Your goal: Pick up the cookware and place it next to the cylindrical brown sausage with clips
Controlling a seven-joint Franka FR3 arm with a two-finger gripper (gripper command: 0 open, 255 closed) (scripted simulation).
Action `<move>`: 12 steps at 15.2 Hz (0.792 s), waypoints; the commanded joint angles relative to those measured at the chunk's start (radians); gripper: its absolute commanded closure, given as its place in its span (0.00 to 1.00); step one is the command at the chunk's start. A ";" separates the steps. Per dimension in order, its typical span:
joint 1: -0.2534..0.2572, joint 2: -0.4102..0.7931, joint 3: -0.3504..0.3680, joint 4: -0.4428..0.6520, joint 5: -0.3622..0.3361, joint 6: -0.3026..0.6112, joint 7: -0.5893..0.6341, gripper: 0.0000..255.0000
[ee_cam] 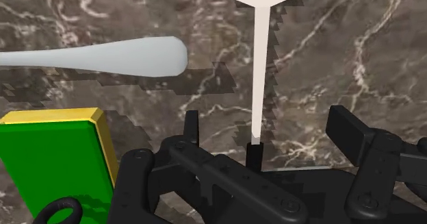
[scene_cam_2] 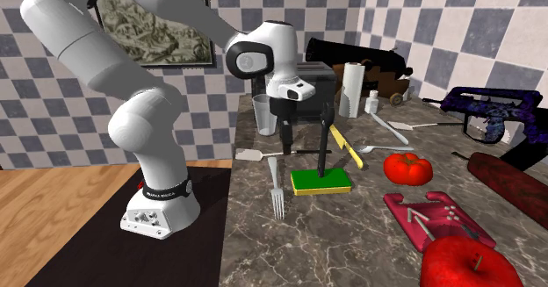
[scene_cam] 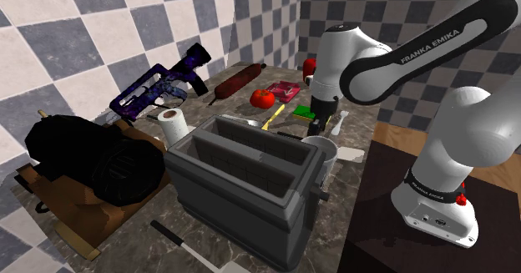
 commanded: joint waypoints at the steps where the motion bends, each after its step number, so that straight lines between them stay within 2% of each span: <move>1: 0.001 0.024 0.005 -0.015 0.003 0.040 0.002 0.00; 10: 0.001 0.032 0.006 -0.018 0.004 0.052 0.002 0.00; 11: 0.001 0.032 0.006 -0.018 0.004 0.052 0.002 1.00; 12: 0.001 0.032 0.006 -0.018 0.004 0.052 0.002 1.00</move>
